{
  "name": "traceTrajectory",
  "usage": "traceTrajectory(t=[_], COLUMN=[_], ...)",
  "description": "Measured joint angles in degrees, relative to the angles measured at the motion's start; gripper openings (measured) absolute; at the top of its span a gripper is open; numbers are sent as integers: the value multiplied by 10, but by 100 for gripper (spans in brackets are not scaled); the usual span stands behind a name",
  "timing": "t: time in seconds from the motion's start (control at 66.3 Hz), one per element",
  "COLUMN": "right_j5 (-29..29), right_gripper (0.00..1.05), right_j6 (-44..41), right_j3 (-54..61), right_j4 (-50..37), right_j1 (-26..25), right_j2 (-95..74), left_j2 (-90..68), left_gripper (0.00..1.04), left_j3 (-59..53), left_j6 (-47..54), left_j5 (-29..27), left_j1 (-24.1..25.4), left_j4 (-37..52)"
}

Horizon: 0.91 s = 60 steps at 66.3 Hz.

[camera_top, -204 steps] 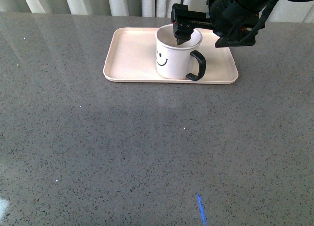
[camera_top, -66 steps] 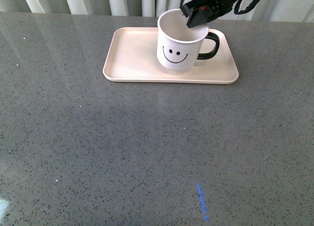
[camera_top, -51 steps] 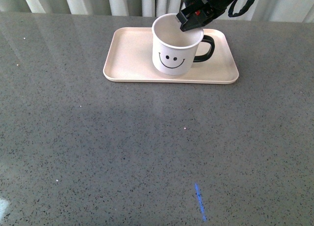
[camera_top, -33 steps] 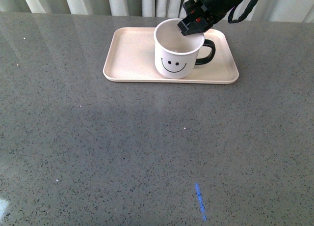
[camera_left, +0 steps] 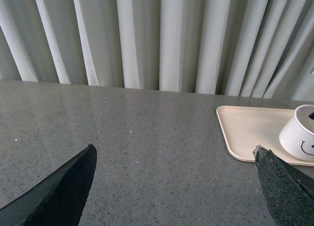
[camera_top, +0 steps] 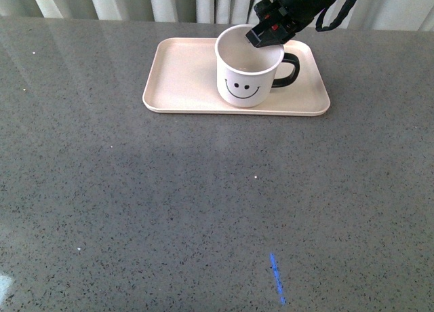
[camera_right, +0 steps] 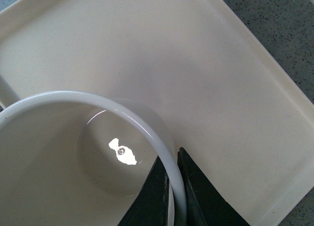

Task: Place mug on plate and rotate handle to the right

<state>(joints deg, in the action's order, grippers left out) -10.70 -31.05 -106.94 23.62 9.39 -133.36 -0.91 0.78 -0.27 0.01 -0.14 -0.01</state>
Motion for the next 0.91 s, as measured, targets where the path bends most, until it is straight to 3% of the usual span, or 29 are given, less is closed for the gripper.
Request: traceTrajectory(t=[0.709, 0.906], right_j5=[13, 17], right_gripper=[2, 27], right_j6=[-2, -3], right_j3=[7, 8], right_j4=[-9, -14], right_j1=[0, 0], right_j2=[-1, -1], left_j2=[0, 0], left_gripper=[96, 96], left_j3=[0, 0], left_j6=[0, 0], left_j5=[0, 0], left_j1=[0, 0], left_j4=[0, 0])
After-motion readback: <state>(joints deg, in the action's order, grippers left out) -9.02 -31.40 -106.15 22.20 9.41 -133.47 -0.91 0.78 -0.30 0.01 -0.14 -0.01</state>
